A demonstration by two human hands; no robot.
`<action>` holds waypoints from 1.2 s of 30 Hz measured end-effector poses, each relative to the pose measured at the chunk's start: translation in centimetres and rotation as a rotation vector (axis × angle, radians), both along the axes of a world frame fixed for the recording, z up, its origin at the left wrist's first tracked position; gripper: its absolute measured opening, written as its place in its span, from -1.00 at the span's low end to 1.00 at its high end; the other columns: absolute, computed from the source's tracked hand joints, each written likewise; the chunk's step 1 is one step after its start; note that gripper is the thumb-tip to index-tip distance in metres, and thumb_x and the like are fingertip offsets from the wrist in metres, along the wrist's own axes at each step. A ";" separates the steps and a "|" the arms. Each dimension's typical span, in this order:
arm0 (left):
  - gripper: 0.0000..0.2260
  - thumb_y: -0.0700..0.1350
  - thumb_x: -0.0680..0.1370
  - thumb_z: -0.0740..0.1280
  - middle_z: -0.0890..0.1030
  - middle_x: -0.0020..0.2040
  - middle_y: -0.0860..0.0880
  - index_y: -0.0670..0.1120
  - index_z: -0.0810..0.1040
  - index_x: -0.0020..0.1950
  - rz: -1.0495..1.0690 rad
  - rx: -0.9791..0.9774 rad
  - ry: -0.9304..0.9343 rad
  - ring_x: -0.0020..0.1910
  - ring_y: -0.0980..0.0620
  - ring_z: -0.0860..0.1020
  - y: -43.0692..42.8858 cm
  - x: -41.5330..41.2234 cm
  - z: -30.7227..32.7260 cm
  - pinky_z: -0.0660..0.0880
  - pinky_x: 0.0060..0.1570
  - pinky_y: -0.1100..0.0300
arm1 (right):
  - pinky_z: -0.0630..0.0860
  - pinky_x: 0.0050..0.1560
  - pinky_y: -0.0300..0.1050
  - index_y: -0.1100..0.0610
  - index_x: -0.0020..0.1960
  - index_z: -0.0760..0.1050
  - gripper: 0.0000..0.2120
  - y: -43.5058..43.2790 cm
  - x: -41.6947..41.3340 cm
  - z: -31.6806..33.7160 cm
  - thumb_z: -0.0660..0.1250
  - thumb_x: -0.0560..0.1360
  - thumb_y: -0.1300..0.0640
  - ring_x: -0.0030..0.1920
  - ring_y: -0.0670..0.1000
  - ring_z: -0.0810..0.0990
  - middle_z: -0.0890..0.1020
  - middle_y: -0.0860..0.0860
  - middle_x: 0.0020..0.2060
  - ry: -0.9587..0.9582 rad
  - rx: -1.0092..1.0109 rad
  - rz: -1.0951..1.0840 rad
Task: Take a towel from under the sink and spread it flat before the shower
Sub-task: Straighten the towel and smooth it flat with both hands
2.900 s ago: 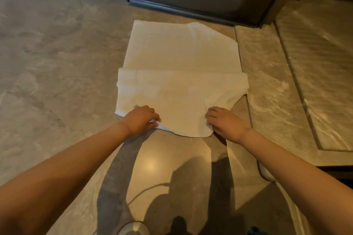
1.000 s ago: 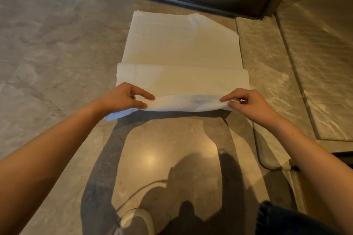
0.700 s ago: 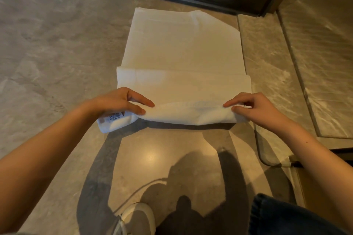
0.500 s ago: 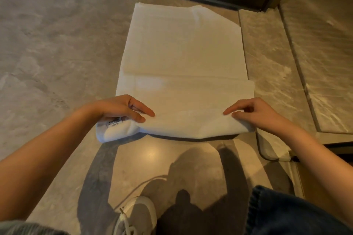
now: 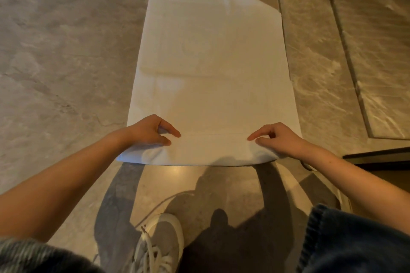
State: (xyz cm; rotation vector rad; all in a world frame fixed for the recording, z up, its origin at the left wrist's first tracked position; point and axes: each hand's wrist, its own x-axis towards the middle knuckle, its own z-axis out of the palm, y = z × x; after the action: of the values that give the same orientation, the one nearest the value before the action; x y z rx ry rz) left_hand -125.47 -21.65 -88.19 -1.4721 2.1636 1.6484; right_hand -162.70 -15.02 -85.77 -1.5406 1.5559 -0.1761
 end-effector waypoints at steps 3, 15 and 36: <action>-0.69 -0.28 0.45 0.46 0.62 0.15 0.11 0.07 0.66 0.10 -0.034 -0.053 -0.028 0.07 0.32 0.53 -0.1 0.0 -0.2 0.34 0.17 0.48 | 0.40 -0.12 -0.35 0.00 0.05 0.68 -0.80 -0.6 -0.7 0.4 0.36 0.51 0.22 -0.14 -0.14 0.55 0.63 -0.08 -0.02 0.021 0.016 0.116; -0.72 -0.18 0.49 0.45 0.59 0.06 0.02 0.14 0.66 0.12 -0.035 0.082 -0.012 0.06 0.00 0.53 1.6 1.4 -0.7 0.39 0.32 0.00 | 0.47 -0.09 -0.39 -0.04 0.05 0.55 -0.78 2.3 -0.7 -0.2 0.35 0.50 0.24 -0.05 -0.21 0.56 0.60 -0.18 -0.02 -0.086 0.009 0.159; -0.80 0.09 0.57 0.27 0.61 0.17 0.18 0.19 0.59 0.16 -0.042 -0.132 0.121 0.12 0.22 0.56 6.1 -0.7 0.7 0.46 0.22 0.19 | 0.51 -0.04 0.01 0.18 0.23 0.52 -0.65 6.1 4.2 -0.6 0.13 0.60 0.02 0.01 0.09 0.54 0.58 0.11 0.06 0.168 -0.455 0.439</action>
State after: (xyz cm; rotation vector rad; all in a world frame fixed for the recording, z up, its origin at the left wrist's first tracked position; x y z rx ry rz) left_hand -126.18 -15.59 -87.54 -1.3802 2.3924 1.6505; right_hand -158.49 -8.92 -86.34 -2.2679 1.3148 -0.1598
